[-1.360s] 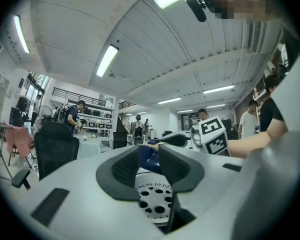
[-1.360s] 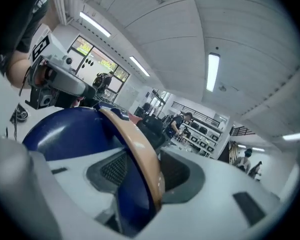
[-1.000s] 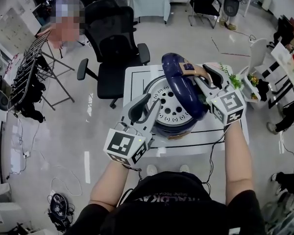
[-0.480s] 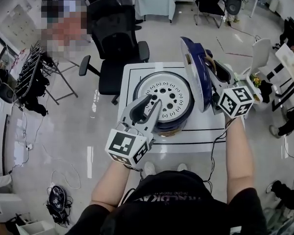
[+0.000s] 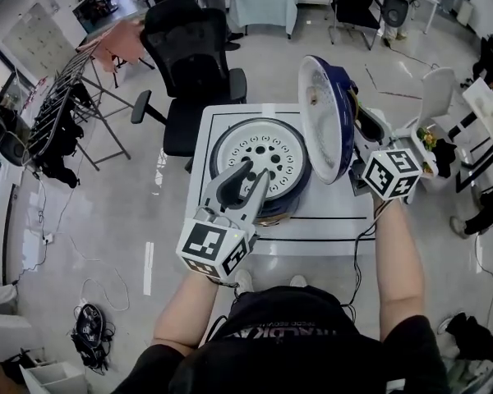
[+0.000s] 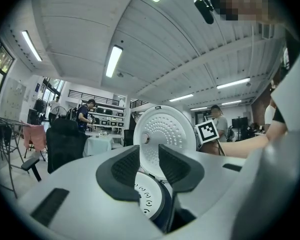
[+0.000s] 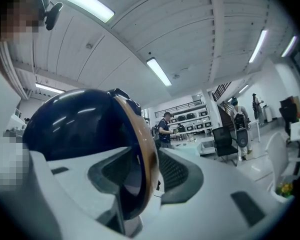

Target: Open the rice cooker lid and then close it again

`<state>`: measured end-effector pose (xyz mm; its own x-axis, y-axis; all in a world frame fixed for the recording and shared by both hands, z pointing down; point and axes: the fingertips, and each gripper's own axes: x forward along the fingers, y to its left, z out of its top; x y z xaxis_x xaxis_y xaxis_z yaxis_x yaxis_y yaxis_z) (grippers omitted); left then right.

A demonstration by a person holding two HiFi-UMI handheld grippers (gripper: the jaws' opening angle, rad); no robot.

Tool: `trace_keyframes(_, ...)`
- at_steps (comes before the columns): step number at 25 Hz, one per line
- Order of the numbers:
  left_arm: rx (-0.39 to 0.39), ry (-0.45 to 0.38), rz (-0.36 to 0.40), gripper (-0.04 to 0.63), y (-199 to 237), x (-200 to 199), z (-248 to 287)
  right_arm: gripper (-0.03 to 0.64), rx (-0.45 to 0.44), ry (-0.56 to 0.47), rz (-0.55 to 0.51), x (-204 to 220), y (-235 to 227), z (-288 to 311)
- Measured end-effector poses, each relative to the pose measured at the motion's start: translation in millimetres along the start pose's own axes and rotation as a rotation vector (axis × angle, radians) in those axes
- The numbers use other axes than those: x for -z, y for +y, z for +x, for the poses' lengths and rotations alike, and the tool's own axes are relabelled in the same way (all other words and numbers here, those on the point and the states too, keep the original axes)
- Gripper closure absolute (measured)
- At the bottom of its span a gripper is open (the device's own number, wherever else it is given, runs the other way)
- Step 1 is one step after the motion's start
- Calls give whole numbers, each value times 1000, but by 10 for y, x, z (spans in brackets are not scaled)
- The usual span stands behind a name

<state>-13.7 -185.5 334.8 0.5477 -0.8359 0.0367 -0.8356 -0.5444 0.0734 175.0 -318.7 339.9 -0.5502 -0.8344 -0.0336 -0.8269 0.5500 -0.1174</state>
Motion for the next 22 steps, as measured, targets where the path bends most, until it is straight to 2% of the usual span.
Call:
trace_keyframes(8, -11, 13, -17, 463, -209, 88, 48, 434, -27, 12, 1, 47, -27, -241)
trace_keyframes(13, -7, 17, -24, 421, -353, 121, 70, 422, -47, 11, -19, 41, 64, -515)
trace_keyframes(18, 8, 8, -23, 347, -574, 158, 65, 416, -86, -13, -30, -51, 268, -890)
trace_keyframes(22, 11, 0, -23, 331, -744, 163, 60, 416, -120, -43, -57, -170, 450, -1144)
